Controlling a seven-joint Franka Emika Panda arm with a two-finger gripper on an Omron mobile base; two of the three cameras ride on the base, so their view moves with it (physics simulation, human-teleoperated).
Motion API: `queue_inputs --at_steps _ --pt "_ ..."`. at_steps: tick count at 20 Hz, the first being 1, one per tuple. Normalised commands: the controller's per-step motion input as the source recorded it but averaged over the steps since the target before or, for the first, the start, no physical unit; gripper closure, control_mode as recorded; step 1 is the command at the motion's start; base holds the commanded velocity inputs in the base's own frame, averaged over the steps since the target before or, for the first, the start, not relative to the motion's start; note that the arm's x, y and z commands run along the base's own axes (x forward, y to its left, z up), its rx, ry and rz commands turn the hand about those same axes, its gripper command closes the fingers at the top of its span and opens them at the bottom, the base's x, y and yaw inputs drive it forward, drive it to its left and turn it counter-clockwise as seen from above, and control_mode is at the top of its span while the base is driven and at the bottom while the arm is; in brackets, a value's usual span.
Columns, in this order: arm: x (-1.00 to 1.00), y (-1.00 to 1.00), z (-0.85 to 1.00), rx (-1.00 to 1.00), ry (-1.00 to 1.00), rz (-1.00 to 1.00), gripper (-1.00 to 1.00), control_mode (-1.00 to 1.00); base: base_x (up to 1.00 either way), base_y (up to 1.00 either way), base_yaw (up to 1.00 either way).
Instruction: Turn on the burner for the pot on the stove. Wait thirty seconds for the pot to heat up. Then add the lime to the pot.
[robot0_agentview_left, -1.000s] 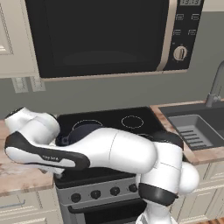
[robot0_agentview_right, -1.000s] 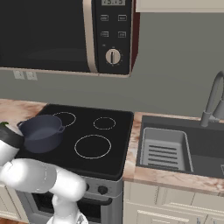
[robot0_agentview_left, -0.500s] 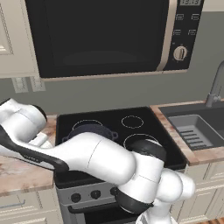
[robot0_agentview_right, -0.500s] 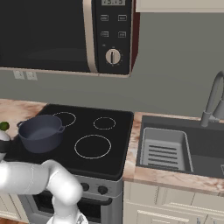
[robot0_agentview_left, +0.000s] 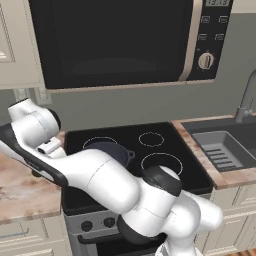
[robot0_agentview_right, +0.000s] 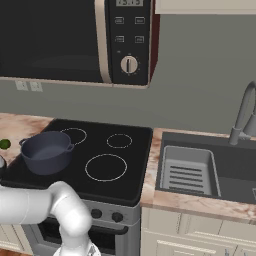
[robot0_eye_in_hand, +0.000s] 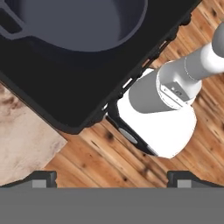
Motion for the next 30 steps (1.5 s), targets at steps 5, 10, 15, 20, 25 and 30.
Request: queue_inputs --at_steps 5,10,15,20,25,30 --pt "0.15 0.0 0.0 0.01 -0.01 0.0 -1.0 -1.0 0.0 0.0 0.0" --pt "0.14 0.0 -0.03 0.0 -0.02 0.0 -1.0 -1.0 0.0 0.0 0.0" --pt "0.24 -0.01 -0.23 0.08 0.0 -0.06 -1.0 -1.0 0.0 0.0 0.0" --pt "0.06 0.0 -0.16 0.06 0.0 0.0 -1.0 -1.0 0.0 0.0 0.0" --pt "0.02 0.0 0.0 0.0 0.0 0.0 -1.0 -1.0 0.0 0.0 0.0" --pt "0.0 0.0 0.0 0.0 0.0 0.0 -1.0 -1.0 0.0 0.0 0.0"
